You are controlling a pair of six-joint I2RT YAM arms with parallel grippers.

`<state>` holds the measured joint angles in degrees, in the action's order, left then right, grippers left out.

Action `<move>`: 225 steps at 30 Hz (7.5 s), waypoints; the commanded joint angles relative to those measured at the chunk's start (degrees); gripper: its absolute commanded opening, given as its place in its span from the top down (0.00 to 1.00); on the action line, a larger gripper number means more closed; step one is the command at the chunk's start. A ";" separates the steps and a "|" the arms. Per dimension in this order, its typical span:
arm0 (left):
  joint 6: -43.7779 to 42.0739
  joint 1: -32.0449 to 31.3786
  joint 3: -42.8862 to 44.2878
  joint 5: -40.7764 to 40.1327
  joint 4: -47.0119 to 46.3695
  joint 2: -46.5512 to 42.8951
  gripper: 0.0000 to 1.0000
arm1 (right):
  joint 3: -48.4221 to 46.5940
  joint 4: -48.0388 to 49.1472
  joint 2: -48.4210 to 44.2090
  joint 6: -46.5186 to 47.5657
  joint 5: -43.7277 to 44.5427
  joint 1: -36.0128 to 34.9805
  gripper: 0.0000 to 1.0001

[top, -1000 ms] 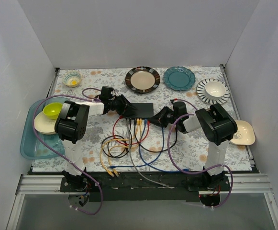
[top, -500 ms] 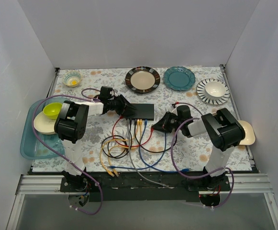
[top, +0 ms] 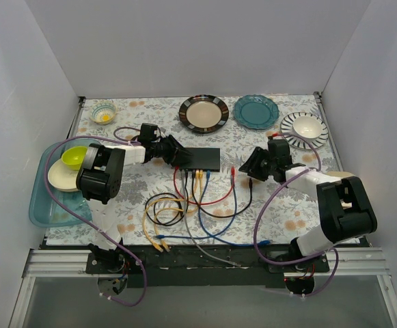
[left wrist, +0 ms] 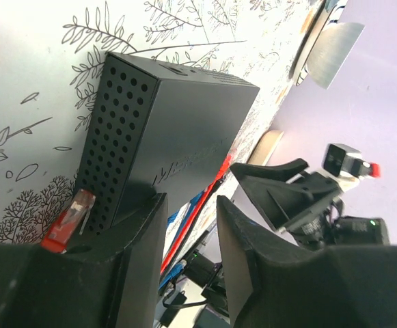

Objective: Pull the plug from the switch port

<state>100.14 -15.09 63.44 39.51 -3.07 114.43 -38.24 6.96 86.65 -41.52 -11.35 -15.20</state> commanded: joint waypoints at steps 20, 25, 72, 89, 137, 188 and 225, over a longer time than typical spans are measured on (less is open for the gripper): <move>-0.65 0.41 -2.27 -2.59 1.58 -1.23 0.64 | -13.00 13.43 19.69 -8.23 -12.64 -13.80 0.60; -0.73 0.41 -2.71 -2.68 1.49 -1.40 0.64 | -13.27 16.41 22.33 -12.61 -12.20 -13.72 0.59; 4.62 -0.02 -4.72 1.26 -3.51 -4.39 0.64 | -9.57 26.00 27.95 -22.38 -14.13 -10.99 0.98; 7.00 1.82 4.05 -1.18 -4.67 -0.19 0.63 | -5.09 26.17 24.35 -22.03 -13.43 -10.99 0.60; 6.65 2.44 -2.53 -0.13 -7.39 3.17 0.64 | 1.06 20.92 19.28 -11.06 -14.32 -11.79 0.99; 5.68 4.02 -4.99 0.92 -7.30 1.23 0.63 | -12.75 35.12 32.18 -33.36 -7.46 -17.94 0.64; 4.71 3.93 -8.85 1.36 -7.91 -2.02 0.63 | -9.67 39.72 35.61 -35.76 -9.82 -16.70 0.99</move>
<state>104.64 -11.27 57.84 41.89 -12.95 113.91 -50.35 51.27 122.23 -81.21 -19.94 -32.64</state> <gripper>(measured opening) 0.363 0.187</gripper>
